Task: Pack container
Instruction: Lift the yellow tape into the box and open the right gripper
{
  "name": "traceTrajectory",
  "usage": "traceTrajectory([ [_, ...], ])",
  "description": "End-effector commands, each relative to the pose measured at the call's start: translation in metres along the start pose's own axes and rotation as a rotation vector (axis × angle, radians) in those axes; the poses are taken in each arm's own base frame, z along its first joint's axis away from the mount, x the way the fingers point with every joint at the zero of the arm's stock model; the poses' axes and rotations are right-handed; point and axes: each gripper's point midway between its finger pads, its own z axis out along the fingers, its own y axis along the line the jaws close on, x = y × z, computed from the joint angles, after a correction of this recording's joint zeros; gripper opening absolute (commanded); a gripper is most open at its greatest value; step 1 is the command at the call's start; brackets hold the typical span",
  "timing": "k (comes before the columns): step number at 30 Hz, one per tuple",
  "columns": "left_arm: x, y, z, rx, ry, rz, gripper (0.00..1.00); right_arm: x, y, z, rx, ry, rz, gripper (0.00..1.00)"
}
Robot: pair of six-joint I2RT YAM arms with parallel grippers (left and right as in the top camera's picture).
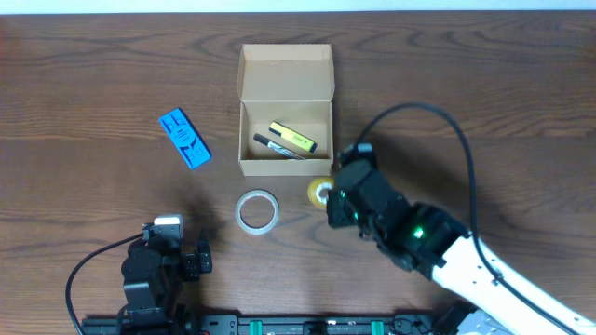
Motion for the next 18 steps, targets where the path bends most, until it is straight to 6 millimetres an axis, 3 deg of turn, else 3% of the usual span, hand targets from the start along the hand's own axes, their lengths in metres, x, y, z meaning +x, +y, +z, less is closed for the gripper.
traceTrajectory([
  [1, 0.007, 0.000, 0.003, -0.001, 0.017, 0.019, 0.95, -0.040, -0.002, 0.002, 0.036, -0.056, -0.152, 0.01],
  [5, 0.007, 0.000, 0.003, -0.001, 0.017, 0.019, 0.95, -0.080, 0.006, 0.027, 0.058, -0.046, -0.265, 0.01],
  [9, 0.007, 0.000, 0.003, 0.000, 0.017, 0.019, 0.95, -0.104, 0.019, 0.060, 0.073, -0.010, -0.376, 0.01],
  [14, 0.007, 0.000, 0.003, -0.001, 0.017, 0.019, 0.95, -0.107, 0.031, 0.099, 0.045, 0.051, -0.510, 0.01],
  [18, 0.007, 0.000, 0.003, 0.000, 0.017, 0.019, 0.95, -0.097, 0.026, 0.123, 0.052, 0.102, -0.604, 0.01],
])
